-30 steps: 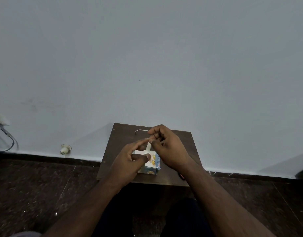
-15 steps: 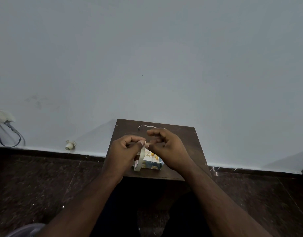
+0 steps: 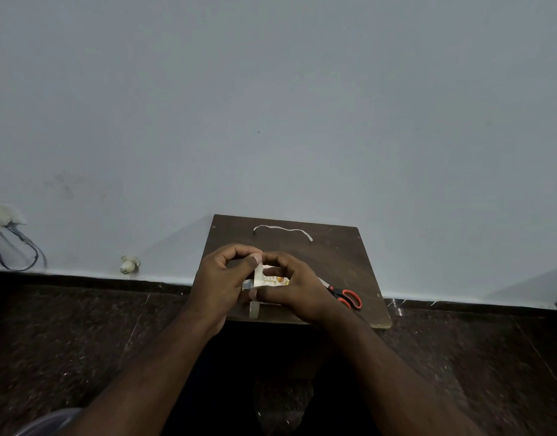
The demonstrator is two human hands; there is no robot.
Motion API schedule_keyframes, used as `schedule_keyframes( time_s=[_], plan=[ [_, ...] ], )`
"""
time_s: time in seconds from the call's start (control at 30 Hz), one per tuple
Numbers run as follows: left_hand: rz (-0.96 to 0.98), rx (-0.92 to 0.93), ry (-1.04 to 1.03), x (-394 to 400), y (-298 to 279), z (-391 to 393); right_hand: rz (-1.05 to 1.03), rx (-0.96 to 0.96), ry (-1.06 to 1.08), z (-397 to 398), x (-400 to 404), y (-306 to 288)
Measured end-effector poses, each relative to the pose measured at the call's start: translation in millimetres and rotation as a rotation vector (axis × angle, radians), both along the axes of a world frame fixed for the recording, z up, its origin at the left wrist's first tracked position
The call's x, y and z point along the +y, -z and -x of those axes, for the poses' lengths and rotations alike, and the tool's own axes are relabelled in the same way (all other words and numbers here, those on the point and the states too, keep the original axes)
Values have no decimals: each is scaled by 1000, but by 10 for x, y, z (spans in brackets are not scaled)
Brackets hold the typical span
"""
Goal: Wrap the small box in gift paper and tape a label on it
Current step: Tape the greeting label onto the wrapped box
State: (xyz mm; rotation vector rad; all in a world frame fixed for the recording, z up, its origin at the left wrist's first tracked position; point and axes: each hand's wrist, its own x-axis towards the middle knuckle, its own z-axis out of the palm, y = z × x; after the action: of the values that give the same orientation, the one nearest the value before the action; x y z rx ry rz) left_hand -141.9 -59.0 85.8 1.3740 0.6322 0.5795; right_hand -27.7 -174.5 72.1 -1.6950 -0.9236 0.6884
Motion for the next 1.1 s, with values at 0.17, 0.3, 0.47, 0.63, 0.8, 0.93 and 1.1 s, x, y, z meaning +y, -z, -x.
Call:
schedule_keyframes(
  time_s=[0.17,0.3,0.47,0.63,0.8,0.93,1.1],
  plan=[
    [84,-6,6,-26,-49,7,7,20,-19,-25,-9,9],
    [101,7,3,-34,-66,11,26,35,-30,-38,6,35],
    [121,7,45,-20,-64,5,8,112,-60,-58,34,66],
    [136,-22,151,16,-11,13,-32,268,-98,-113,20,80],
    [135,-15,115,-2,-1,-16,-13,281,-146,-169,13,83],
    [122,-10,98,-13,28,-30,40,272,-141,-190,13,101],
    [128,0,85,-22,23,-24,70,138,15,-356,-59,89]
  ],
)
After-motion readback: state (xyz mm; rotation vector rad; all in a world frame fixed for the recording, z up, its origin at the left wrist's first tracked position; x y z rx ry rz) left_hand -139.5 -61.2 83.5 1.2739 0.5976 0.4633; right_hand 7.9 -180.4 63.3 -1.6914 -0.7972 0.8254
